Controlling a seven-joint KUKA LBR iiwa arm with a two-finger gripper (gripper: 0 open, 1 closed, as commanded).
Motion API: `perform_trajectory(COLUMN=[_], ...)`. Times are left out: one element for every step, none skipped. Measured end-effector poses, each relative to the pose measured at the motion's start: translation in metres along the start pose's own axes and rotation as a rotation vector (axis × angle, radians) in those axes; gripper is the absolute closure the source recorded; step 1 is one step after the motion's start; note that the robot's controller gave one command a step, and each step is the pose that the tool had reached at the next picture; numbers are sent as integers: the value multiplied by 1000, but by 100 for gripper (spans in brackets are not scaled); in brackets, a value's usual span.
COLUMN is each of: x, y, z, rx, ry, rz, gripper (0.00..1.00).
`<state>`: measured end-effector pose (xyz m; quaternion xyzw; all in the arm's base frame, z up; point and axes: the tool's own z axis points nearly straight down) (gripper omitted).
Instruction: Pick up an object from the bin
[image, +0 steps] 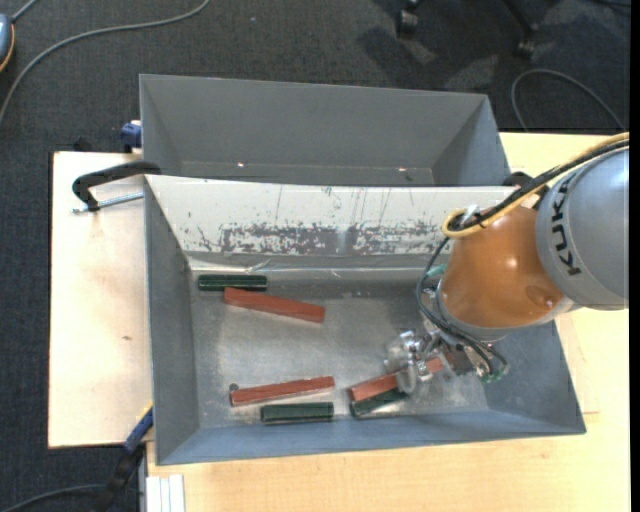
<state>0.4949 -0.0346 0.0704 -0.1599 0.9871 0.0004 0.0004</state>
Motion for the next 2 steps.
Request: perform_trajectory(x=[-20,-4], y=[-42,-29], z=[-111,-241], rx=[6,6], ry=[-13,-14], rz=[127,97], gripper=[100,100])
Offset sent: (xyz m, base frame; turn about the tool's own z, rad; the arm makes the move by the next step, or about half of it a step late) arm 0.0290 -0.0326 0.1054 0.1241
